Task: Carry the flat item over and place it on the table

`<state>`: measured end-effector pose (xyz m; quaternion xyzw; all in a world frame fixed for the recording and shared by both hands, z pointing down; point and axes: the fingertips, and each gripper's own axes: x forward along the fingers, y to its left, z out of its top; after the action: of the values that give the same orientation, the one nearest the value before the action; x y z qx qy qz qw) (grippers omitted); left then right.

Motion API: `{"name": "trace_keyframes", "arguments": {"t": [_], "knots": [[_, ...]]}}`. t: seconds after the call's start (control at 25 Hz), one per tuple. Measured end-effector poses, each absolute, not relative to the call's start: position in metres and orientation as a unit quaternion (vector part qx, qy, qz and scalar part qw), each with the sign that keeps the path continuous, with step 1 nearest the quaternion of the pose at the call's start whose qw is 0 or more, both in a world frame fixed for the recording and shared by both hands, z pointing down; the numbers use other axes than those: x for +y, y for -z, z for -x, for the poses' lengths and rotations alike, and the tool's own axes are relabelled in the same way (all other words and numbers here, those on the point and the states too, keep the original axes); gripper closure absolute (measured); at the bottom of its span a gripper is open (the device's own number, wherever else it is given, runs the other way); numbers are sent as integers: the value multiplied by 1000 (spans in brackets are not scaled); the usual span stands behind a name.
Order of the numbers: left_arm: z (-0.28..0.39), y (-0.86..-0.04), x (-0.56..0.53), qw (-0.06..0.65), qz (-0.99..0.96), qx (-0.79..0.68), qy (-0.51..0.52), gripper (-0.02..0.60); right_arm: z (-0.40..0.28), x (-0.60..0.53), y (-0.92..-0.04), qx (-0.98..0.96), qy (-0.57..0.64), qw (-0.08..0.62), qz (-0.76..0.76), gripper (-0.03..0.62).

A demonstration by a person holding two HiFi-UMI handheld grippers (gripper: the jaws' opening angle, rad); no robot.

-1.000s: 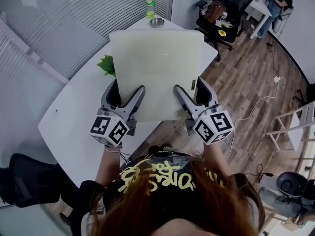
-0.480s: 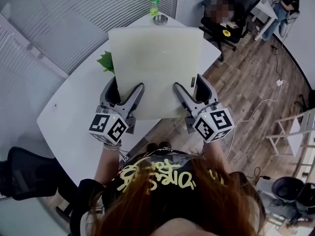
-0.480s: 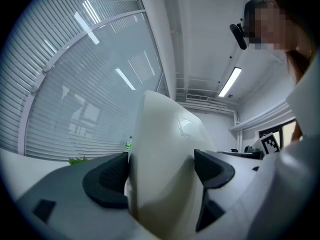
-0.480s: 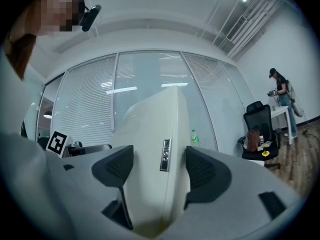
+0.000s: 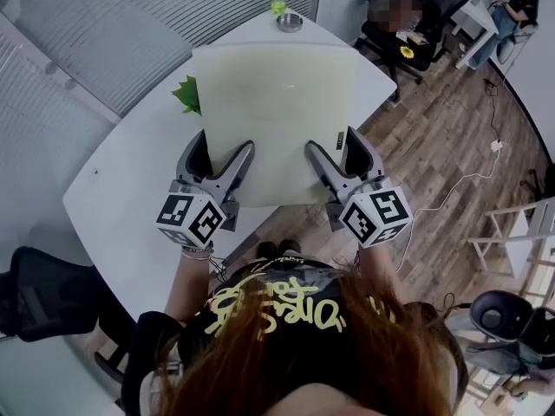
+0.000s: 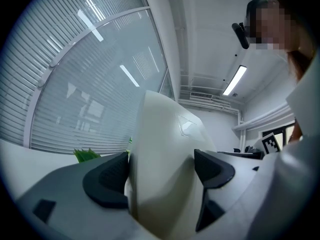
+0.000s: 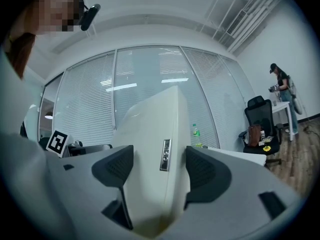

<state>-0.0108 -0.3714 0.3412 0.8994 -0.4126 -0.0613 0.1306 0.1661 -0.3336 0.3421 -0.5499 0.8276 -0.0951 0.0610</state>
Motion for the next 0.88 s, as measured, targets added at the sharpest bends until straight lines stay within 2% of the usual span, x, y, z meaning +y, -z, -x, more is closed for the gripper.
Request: {"name": "trace_keyframes", "arguments": {"t": [0.88], "knots": [[25, -385, -366, 167, -887, -430, 31, 175, -153, -334, -387, 830, 142, 34, 538, 261]]}}
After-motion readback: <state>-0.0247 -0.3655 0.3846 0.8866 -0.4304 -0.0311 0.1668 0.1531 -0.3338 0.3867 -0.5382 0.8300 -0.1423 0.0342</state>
